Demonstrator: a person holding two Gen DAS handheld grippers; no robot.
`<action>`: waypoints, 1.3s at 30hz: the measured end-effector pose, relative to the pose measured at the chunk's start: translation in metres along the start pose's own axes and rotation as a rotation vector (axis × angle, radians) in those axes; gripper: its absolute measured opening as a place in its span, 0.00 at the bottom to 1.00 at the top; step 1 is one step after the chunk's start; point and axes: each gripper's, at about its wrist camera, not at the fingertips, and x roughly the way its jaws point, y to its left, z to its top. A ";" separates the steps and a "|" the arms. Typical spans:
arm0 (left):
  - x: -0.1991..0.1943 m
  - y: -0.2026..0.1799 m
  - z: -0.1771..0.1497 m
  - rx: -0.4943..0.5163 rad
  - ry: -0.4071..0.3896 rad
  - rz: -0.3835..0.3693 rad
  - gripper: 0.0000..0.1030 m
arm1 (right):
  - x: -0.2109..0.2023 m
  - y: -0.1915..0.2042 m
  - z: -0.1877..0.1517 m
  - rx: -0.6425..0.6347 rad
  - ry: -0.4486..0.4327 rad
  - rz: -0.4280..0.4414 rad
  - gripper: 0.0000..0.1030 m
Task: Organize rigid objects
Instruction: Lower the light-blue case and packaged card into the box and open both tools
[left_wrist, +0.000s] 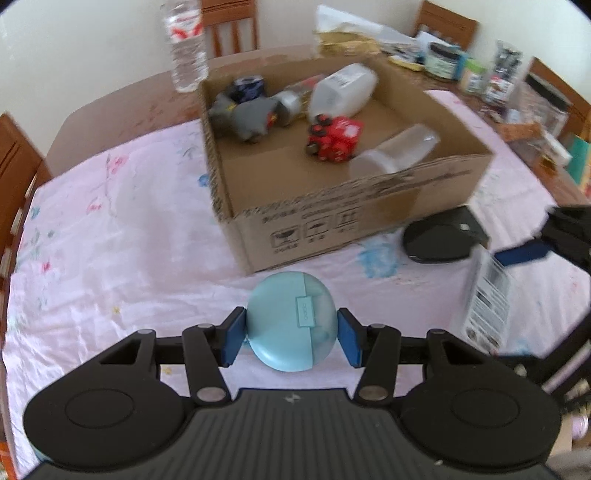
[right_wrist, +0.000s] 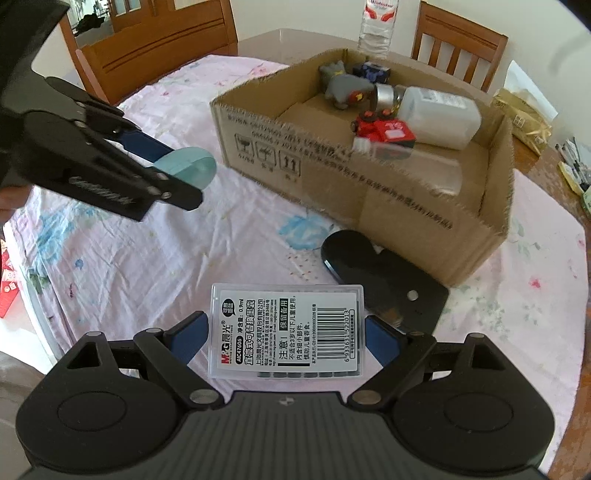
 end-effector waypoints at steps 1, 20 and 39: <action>-0.006 -0.001 0.002 0.012 -0.004 -0.008 0.50 | -0.004 -0.002 0.002 0.000 -0.005 -0.002 0.90; 0.009 -0.004 0.088 0.046 -0.166 -0.003 0.50 | -0.056 -0.056 0.062 0.035 -0.178 -0.081 0.90; 0.002 0.010 0.073 -0.023 -0.231 0.109 0.94 | -0.034 -0.091 0.101 0.034 -0.179 -0.121 0.90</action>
